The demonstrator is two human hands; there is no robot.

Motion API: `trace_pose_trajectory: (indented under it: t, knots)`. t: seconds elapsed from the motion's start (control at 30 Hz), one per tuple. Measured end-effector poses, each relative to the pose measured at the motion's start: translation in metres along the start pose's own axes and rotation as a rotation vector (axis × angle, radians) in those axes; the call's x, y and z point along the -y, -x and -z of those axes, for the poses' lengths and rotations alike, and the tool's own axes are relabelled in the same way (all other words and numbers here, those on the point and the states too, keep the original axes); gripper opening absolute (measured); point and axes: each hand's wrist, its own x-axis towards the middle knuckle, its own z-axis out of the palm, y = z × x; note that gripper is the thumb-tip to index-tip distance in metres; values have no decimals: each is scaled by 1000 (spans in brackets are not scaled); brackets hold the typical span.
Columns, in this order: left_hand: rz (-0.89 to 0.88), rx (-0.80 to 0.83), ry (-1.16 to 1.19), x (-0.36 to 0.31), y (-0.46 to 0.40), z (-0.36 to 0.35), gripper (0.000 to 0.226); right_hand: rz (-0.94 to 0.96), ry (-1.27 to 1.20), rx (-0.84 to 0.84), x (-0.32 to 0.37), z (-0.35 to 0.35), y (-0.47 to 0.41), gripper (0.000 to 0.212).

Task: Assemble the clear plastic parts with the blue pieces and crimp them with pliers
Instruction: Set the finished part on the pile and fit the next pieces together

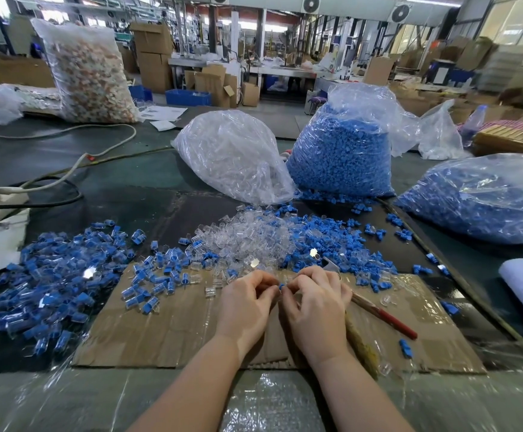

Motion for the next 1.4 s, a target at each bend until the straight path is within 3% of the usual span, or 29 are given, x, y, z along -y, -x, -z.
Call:
trace_pose_trajectory:
  t: [0.4,0.63,1.4]
  knots:
    - [29,-4,59,-4,1,2,28,47,-36,6,4,5,1,15]
    - [10,-7,89,-6,1,4,35,23,-77,126,4,7,-3,16]
    - [30,-10,90,-8,3,6,26,40,-66,144,4,9,-1,14]
